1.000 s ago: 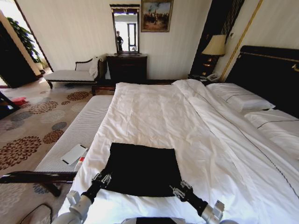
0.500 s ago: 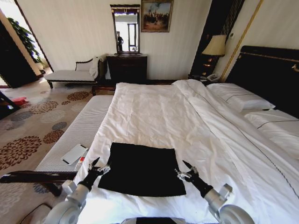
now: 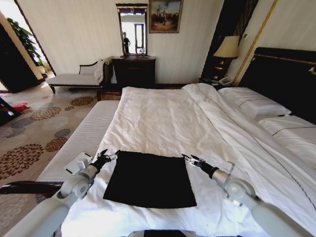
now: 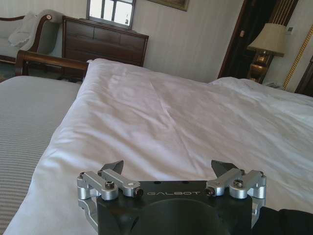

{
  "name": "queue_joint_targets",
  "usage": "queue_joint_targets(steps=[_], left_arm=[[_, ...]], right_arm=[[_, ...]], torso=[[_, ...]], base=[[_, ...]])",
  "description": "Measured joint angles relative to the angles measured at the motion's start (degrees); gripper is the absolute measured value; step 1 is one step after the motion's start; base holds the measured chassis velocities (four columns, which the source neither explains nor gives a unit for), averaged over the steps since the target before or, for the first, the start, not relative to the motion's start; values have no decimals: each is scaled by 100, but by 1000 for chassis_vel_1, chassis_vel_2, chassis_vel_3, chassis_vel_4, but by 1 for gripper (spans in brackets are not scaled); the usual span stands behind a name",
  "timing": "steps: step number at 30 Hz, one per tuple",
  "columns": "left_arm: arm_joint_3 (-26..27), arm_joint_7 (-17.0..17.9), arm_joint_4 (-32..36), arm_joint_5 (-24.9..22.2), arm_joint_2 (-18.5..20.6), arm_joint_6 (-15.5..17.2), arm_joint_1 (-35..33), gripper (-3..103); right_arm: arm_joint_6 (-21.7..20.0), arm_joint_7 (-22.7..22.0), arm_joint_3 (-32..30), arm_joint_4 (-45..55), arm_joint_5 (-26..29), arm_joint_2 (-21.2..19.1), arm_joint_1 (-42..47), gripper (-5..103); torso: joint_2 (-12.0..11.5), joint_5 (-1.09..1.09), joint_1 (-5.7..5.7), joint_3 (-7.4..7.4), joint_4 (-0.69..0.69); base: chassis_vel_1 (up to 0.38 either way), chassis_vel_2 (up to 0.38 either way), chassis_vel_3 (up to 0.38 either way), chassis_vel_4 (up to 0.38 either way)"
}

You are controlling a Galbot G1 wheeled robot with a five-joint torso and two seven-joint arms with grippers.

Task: Fold the clothes on the bed.

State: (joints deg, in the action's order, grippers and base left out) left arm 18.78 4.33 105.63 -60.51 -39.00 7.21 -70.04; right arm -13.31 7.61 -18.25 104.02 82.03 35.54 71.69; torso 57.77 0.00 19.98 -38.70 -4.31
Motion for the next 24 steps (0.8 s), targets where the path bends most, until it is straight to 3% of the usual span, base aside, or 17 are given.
queue_joint_targets(steps=[4, 14, 24], left_arm=[[-176, -198, -134, -67, 72, 44, 140, 100], [-313, -425, -320, -72, 101, 53, 160, 100], [-153, -495, -327, -896, 73, 298, 2, 99]], right_arm=[[-269, 55, 481, -581, 198, -106, -661, 100], [-392, 247, 1007, -992, 50, -116, -987, 100], [-412, 319, 1407, -1061, -83, -78, -1182, 100]], torso=[[0, 1, -1, 1, 2], [2, 0, -3, 2, 0], [1, -2, -2, 2, 1]], base=[[0, 0, 0, 0], [0, 0, 0, 0], [0, 0, 0, 0]])
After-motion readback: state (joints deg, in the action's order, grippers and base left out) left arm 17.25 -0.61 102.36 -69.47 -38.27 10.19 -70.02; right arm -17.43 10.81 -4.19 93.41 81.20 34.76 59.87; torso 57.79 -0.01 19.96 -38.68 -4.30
